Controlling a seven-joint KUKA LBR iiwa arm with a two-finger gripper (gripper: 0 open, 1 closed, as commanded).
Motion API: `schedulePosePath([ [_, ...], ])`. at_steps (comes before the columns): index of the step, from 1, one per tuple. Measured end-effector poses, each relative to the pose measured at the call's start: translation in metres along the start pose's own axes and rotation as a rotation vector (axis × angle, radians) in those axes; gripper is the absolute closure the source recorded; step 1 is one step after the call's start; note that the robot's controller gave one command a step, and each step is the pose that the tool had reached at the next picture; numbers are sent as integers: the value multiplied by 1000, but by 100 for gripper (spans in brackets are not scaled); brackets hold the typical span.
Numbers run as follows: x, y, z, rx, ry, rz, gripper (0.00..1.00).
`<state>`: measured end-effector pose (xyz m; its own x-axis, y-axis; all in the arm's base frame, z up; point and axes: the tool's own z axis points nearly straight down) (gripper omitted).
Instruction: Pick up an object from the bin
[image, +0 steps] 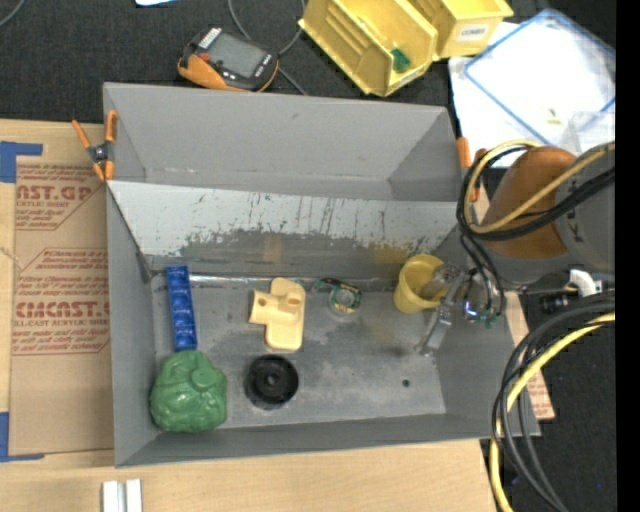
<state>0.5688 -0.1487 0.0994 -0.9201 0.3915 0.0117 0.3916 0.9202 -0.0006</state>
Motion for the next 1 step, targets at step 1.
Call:
schedulePosePath([
  [1,-20,7,28,0,-21,-208,0],
])
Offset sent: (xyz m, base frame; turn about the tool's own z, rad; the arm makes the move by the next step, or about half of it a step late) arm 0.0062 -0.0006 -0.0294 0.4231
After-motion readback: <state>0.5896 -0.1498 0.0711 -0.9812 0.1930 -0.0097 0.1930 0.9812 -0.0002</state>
